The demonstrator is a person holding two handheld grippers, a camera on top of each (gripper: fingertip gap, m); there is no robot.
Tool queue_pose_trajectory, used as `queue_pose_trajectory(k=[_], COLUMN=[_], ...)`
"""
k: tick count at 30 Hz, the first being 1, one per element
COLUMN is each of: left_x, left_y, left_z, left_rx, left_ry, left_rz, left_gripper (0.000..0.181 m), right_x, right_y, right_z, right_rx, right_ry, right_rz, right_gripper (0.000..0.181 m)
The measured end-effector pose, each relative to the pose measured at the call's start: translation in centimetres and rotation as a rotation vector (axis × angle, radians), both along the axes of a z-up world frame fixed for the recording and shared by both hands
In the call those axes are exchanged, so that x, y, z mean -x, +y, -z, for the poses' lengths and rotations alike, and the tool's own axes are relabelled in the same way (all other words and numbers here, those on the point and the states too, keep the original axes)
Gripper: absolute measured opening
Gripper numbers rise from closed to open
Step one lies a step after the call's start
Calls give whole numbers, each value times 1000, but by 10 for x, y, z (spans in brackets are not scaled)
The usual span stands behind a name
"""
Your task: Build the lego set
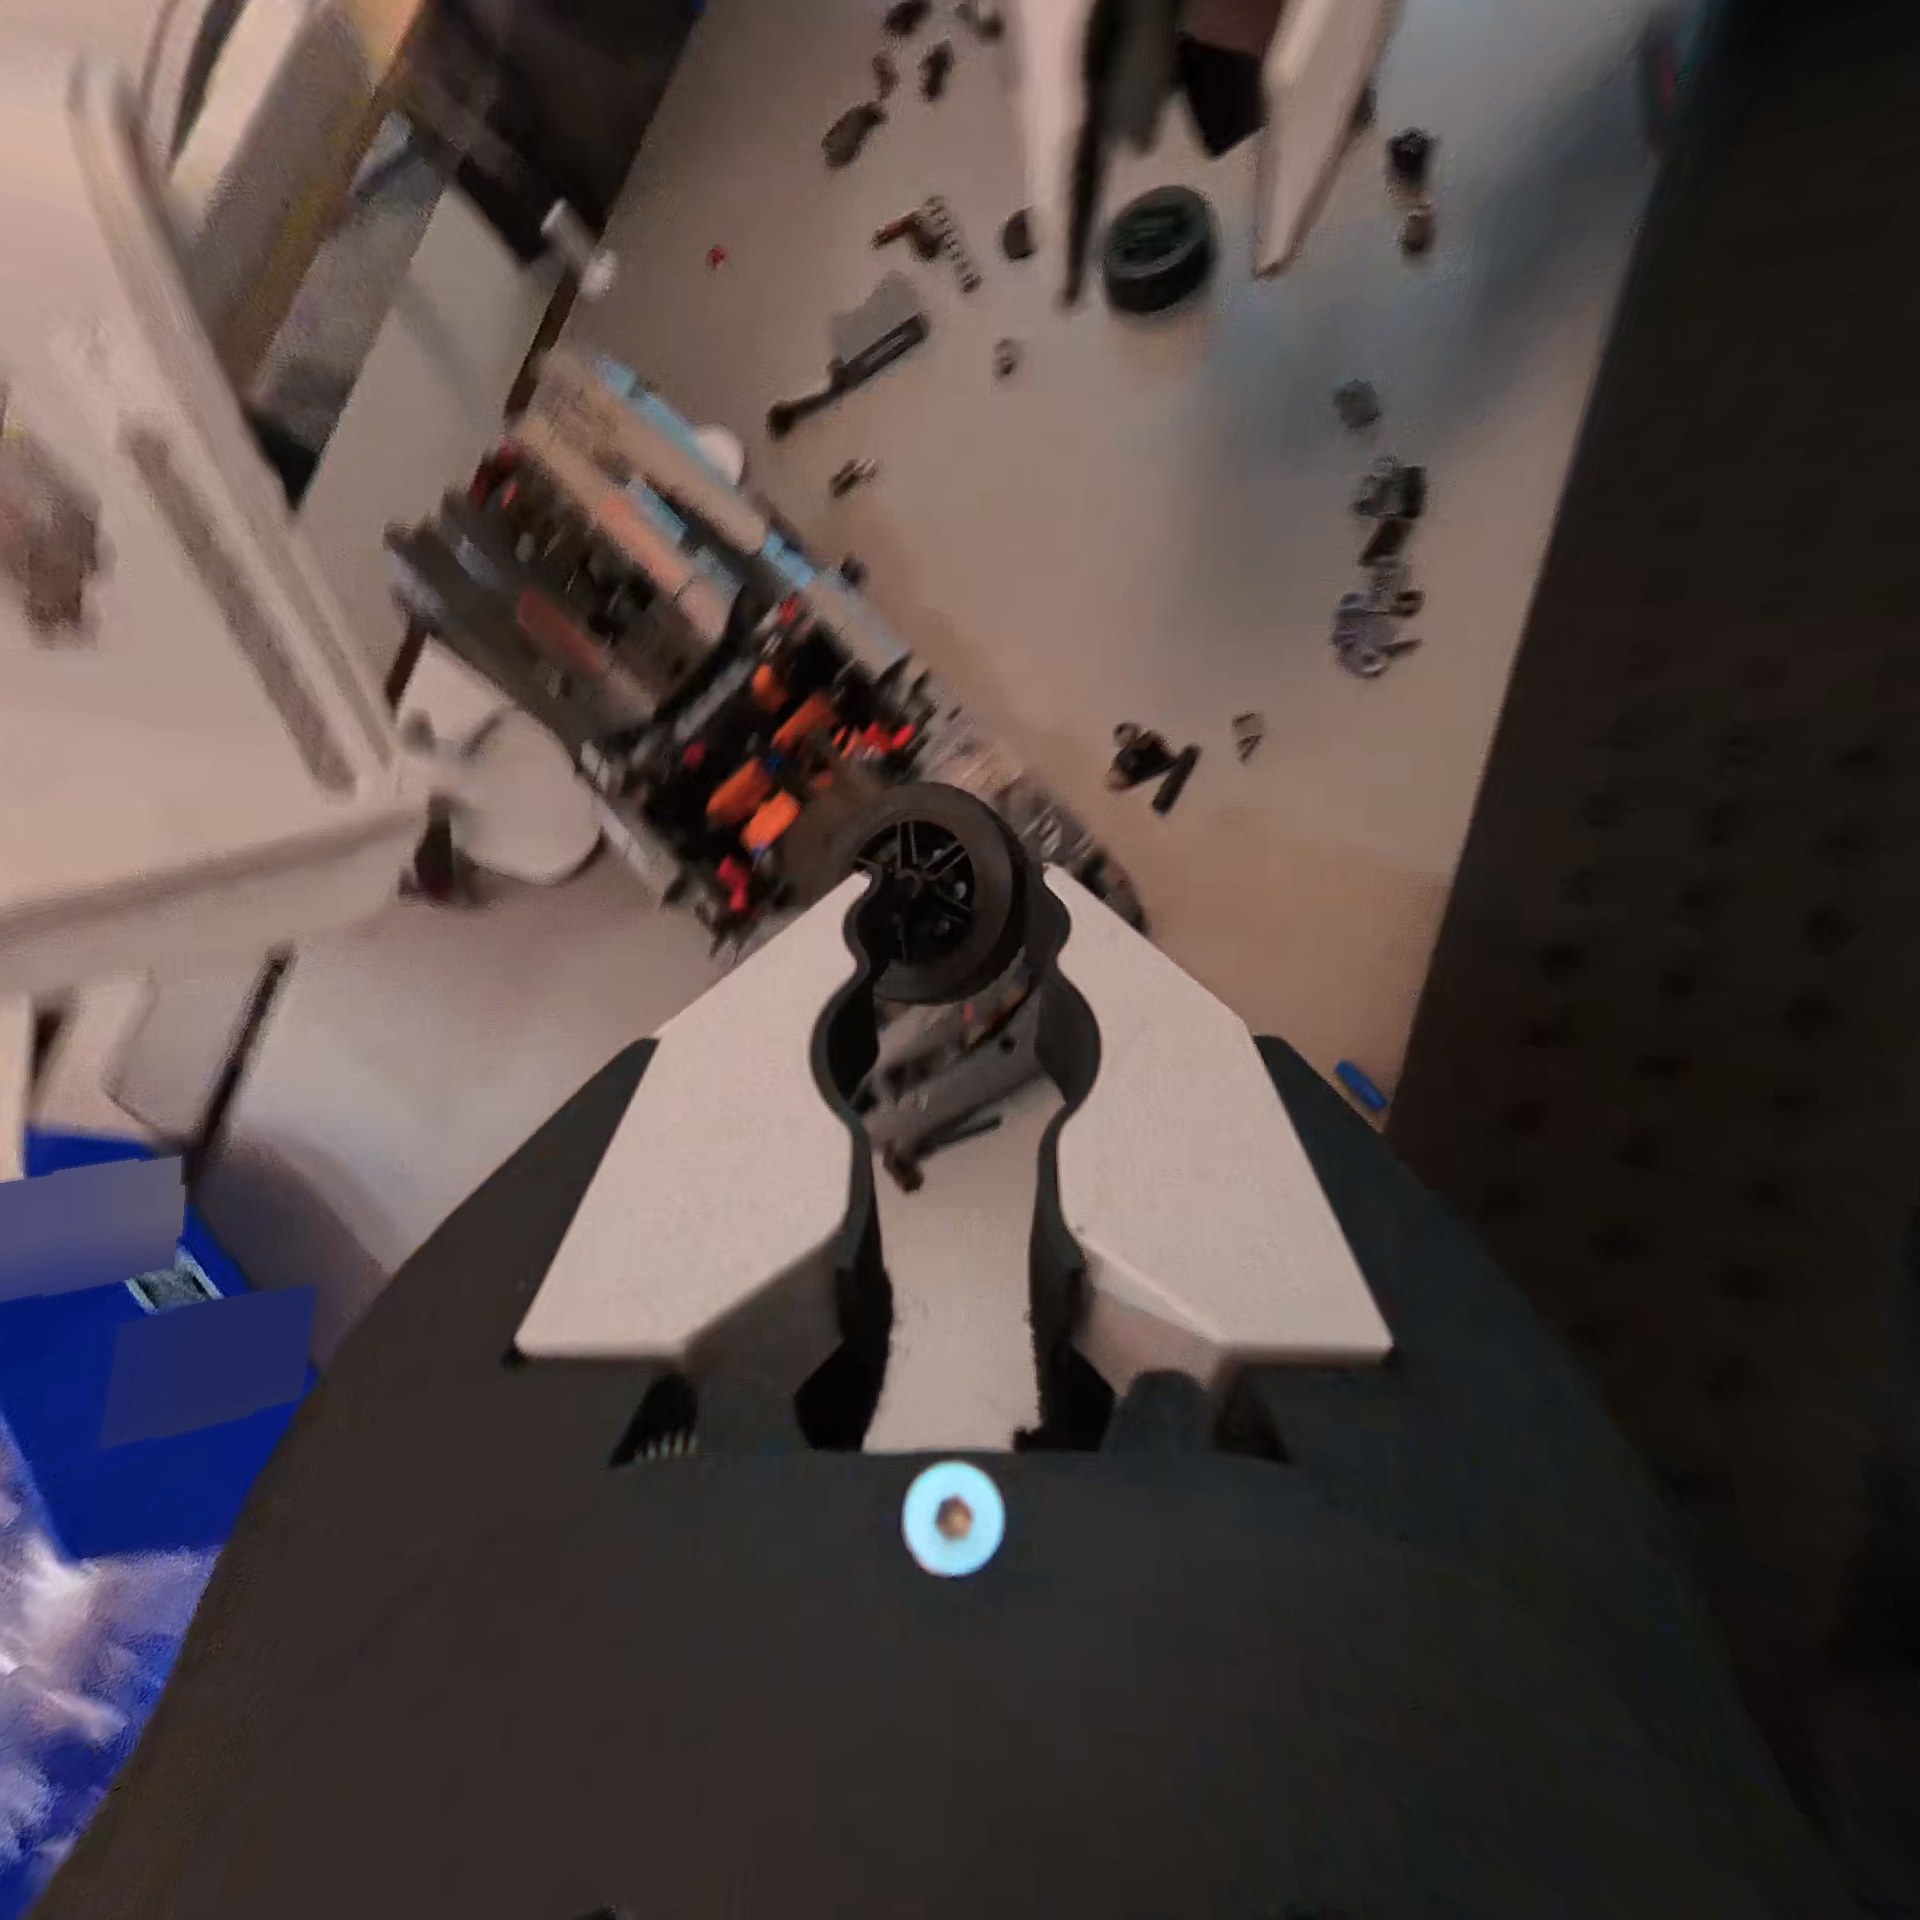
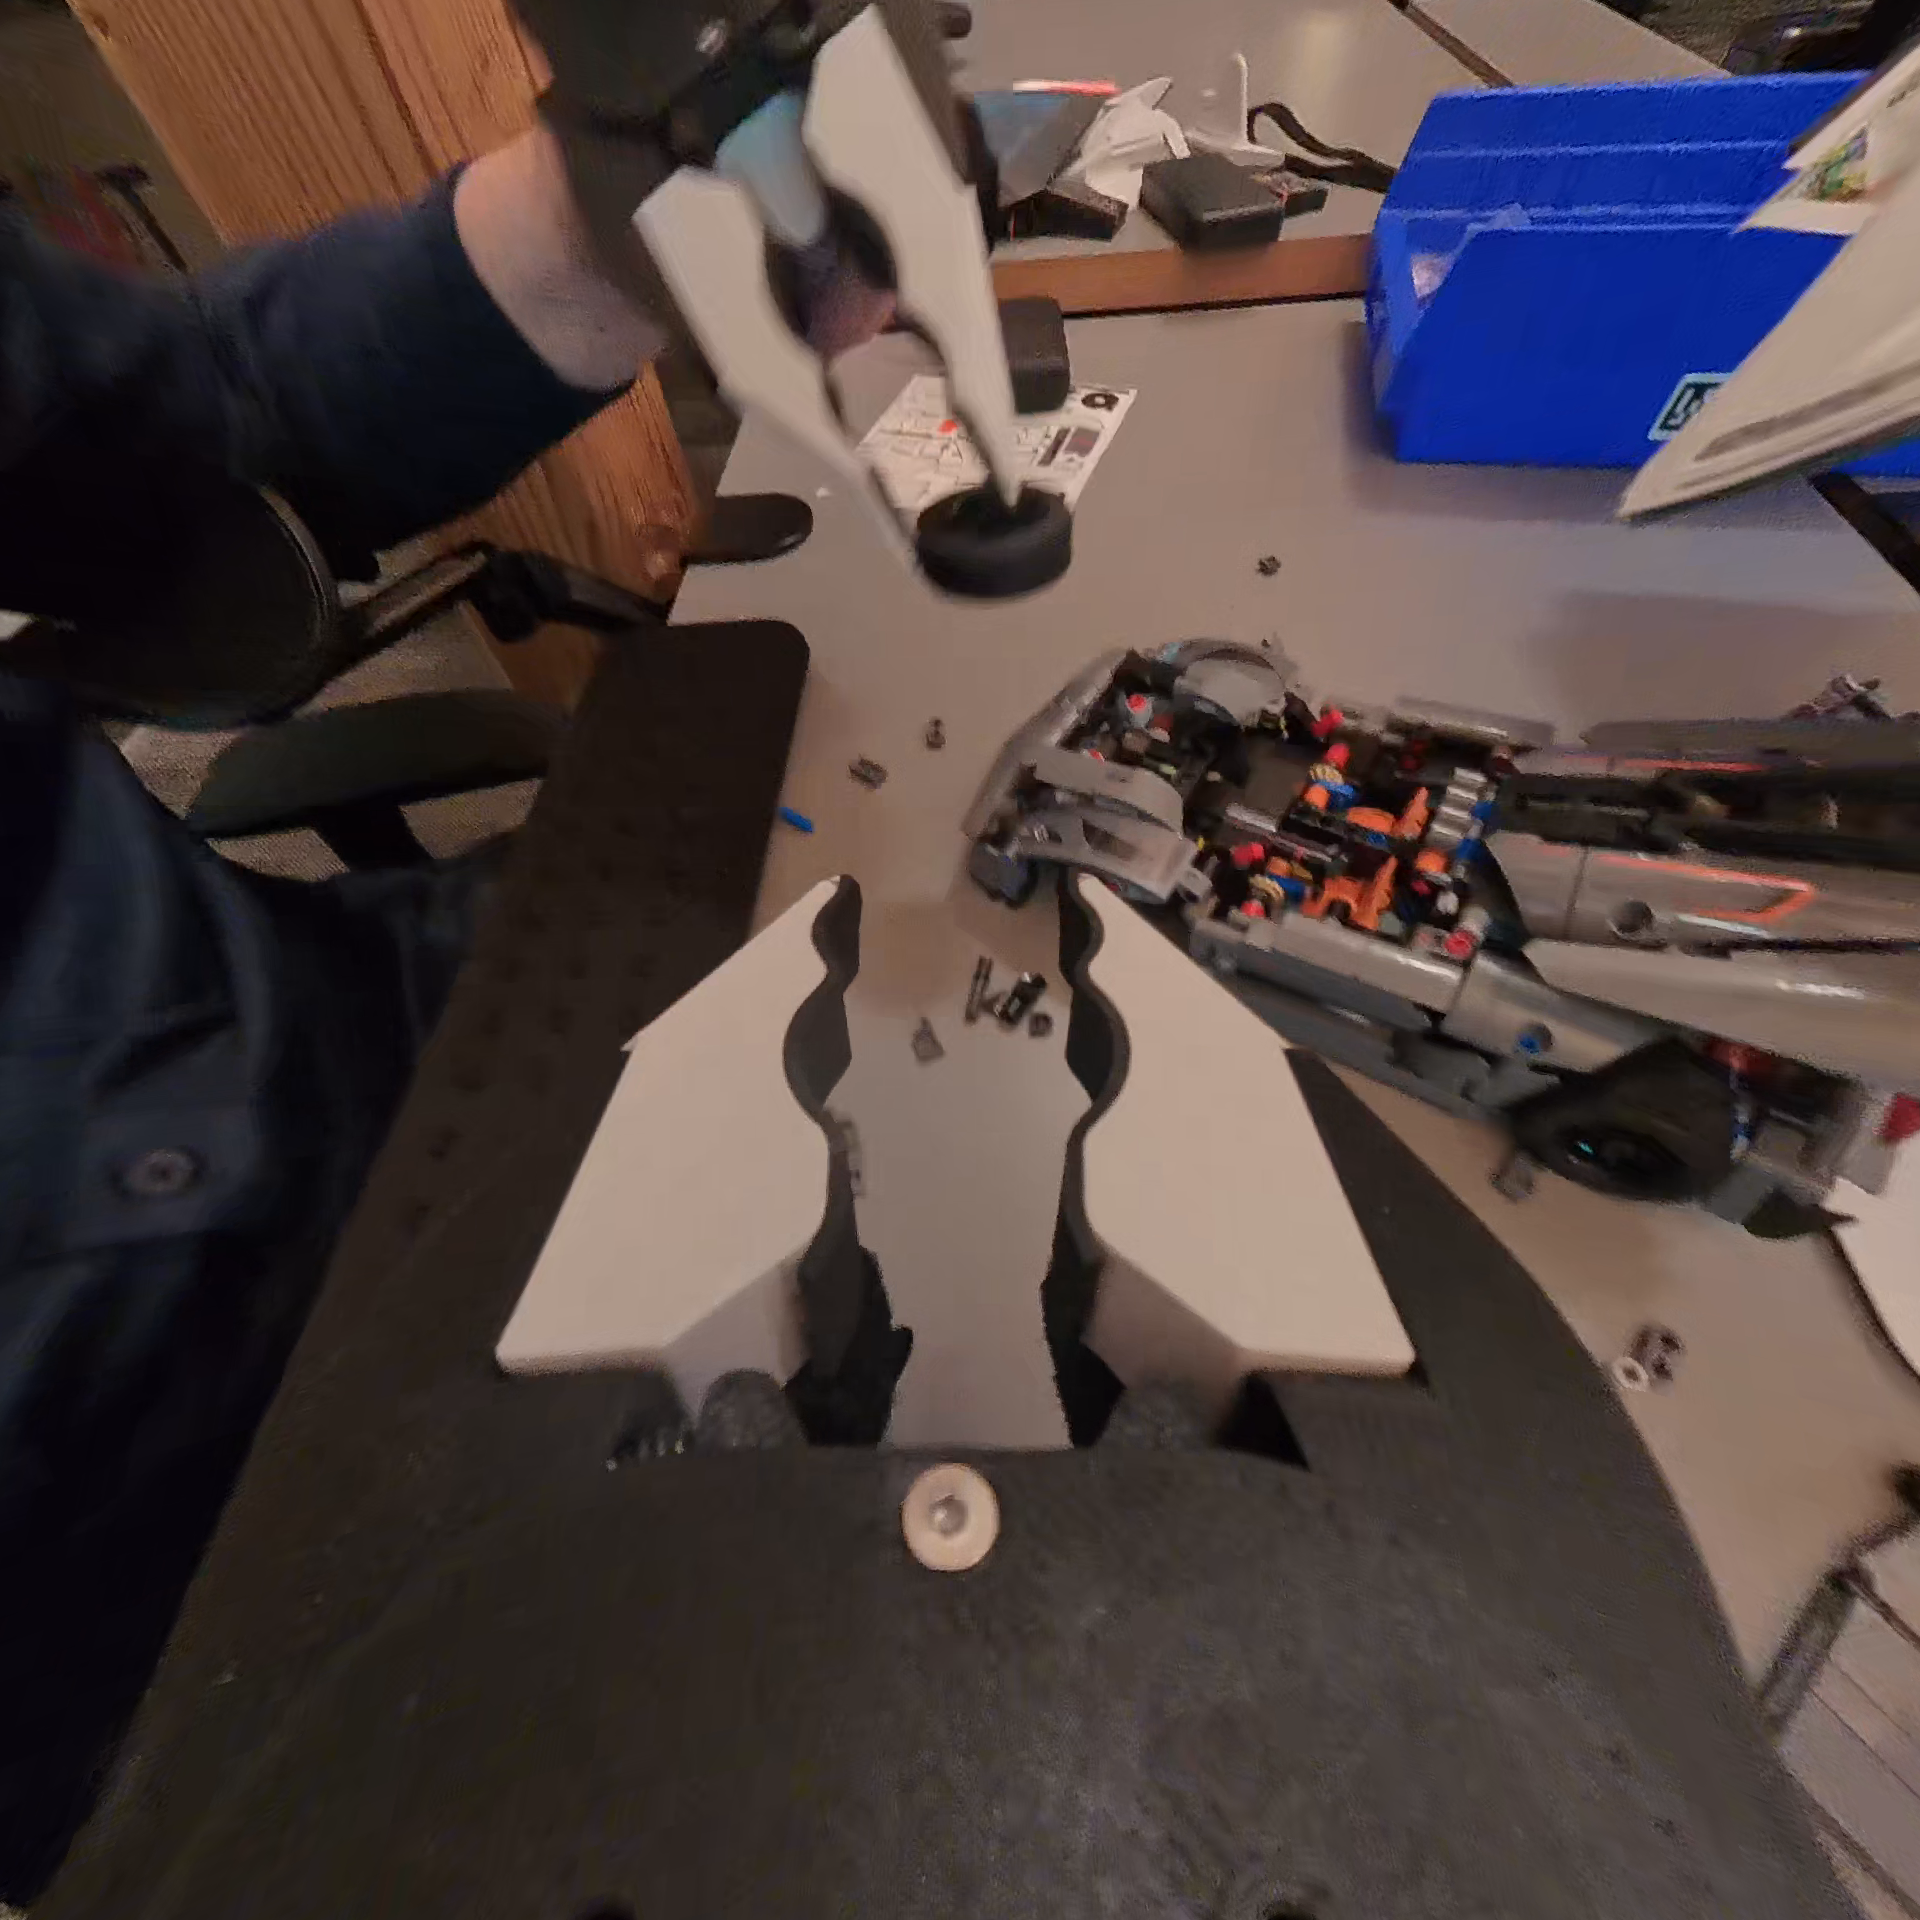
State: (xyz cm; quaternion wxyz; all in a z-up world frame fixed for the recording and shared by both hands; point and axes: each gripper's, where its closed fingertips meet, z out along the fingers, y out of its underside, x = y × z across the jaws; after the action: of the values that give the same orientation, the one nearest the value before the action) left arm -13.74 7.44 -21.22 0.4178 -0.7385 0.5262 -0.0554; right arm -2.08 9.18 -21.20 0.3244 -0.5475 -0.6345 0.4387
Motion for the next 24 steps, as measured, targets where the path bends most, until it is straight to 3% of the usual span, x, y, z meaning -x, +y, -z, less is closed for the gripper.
queue_pose_trajectory(k=[4, 11, 19, 24], left_x=[-53, -84, -99, -95], left_y=[-12, -11, -13, -2], left_z=[8, 39, 44, 37], left_rx=[-134, -293, -273, -251], left_ry=[200, 500, 548, 507], left_rz=[126, 248, 317, 236], left_gripper=[22, 22, 22, 30], right_x=[19, 30, 34, 34], right_y=[-16, -31, -21, -13], right_z=[-1, 32, 57, 54], right_rx=[9, -135, -443, -388], right_ry=[-25, -142, -237, -207], right_rz=[-23, -85, -43, 11], right_gripper=[44, 61, 45, 45])
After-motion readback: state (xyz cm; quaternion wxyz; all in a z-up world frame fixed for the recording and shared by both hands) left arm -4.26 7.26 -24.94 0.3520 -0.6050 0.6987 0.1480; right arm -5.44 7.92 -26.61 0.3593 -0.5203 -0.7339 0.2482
